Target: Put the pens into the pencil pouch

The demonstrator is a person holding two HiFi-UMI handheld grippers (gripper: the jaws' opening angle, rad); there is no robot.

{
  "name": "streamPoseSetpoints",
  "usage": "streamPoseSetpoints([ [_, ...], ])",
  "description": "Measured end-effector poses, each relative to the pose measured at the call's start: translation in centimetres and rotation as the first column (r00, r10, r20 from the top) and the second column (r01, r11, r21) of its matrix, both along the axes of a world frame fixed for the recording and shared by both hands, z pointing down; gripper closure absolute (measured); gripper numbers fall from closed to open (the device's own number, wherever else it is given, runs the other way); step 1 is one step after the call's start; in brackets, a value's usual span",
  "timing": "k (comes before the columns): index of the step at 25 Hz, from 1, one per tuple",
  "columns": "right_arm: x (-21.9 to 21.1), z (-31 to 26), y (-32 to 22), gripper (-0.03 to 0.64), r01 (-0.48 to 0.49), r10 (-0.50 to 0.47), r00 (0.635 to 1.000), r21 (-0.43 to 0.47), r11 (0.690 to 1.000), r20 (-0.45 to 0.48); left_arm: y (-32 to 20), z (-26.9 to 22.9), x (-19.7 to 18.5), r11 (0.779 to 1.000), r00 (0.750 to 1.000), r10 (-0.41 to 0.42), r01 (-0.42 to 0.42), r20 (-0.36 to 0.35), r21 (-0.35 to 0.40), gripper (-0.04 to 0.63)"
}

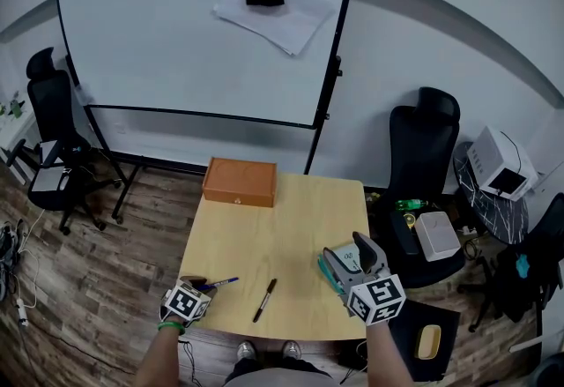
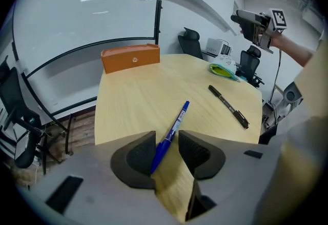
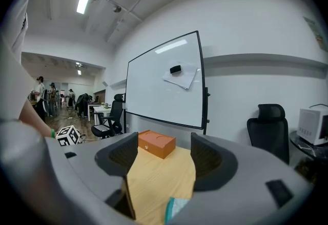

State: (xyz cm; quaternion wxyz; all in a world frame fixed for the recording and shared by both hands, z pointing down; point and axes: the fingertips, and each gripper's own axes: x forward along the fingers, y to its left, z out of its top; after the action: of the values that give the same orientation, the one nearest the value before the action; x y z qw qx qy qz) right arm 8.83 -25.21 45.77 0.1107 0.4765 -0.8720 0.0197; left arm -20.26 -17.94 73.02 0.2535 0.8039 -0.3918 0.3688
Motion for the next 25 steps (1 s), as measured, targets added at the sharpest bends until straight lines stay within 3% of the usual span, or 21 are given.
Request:
streamPoseSetpoints([
  [5, 0.3, -0.2, 0.0, 0.316, -0.003, 0.003, 1.0, 0.005, 1.0, -0.001, 0.3, 0.1, 0.5, 1.0, 1.0, -0.008, 0.008, 0.01, 0.001, 0.524],
  [10, 1.1, -0.3, 0.0, 0.322, -0.018, 0.018, 1.0, 0.008, 1.0, 0.003, 0.2, -0.6, 0.9, 0.999, 1.0, -0.03, 0.03, 0.009, 0.025, 0.543],
  [17, 2.3, 0.0, 0.1, 0.327, -0.038, 0.038, 0.999, 0.004, 0.999, 0.006, -2.2, -6.4, 2.4, 0.982, 0.994, -0.055, 0.071, -0.094, 0.174, 0.545],
  [25, 4.5, 0.0, -0.2, 0.327, -0.077, 0.077, 0.997, 0.009, 0.997, -0.007, -3.7, -13.0, 5.9, 0.946, 0.979, 0.003, 0.064, -0.205, 0.318, 0.546],
])
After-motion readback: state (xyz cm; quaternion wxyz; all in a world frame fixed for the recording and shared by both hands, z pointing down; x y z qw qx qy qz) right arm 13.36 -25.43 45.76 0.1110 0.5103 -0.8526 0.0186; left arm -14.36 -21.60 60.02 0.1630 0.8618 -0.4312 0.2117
